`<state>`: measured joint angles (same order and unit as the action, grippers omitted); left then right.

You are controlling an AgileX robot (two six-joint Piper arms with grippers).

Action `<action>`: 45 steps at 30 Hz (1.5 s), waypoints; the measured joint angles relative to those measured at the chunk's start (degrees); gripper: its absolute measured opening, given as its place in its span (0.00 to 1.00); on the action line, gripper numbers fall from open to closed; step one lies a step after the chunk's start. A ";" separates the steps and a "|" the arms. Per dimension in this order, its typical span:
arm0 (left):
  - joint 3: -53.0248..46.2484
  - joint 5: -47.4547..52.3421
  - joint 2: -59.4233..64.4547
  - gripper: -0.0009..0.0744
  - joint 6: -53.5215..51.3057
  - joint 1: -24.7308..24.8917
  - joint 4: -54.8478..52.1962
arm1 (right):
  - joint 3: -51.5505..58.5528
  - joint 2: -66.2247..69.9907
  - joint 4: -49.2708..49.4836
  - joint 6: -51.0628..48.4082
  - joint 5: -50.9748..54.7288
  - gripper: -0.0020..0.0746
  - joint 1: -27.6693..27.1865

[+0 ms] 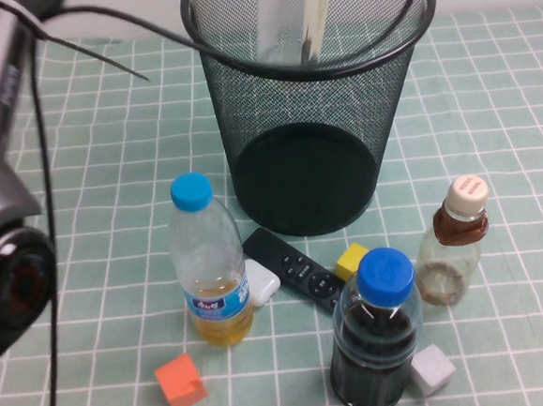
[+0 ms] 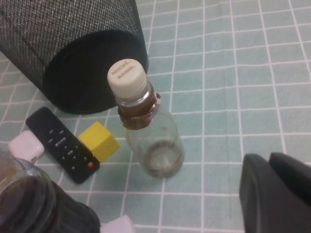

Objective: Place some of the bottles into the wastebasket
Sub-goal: Place the bottle in the trash can, then pick up a bottle from the table with right arm

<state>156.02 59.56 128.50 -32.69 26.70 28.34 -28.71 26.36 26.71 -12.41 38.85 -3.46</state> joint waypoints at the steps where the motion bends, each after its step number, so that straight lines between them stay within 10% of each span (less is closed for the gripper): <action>1: 0.00 0.00 1.64 0.47 0.00 0.00 -0.68 | -1.23 1.85 0.00 -0.85 0.52 0.03 0.00; 10: -0.68 0.78 8.09 0.56 -0.15 0.00 -1.76 | -5.58 13.76 8.61 -22.97 1.43 0.05 0.00; 18: -1.05 1.36 4.93 0.78 4.33 -0.53 -1.54 | -5.58 23.20 30.20 -51.47 0.05 0.49 0.00; 27: -0.95 11.02 -8.98 0.53 5.08 -0.53 -0.95 | -8.08 36.37 49.61 -79.09 -5.16 0.71 7.92; 36: -0.73 13.44 -17.68 0.49 4.75 -0.53 -1.54 | -9.72 48.72 67.01 -99.01 -13.82 0.80 12.53; 41: -4.29 13.58 -23.65 0.41 5.82 -0.53 -2.90 | -12.73 55.87 69.71 -102.44 -12.89 0.78 12.58; 45: -14.53 13.58 -31.55 0.13 5.58 -0.53 -3.59 | -14.25 59.15 69.83 -99.58 -10.95 0.56 12.66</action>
<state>141.49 73.14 96.95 -27.11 26.17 24.75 -42.96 85.51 96.55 -112.00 27.89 9.20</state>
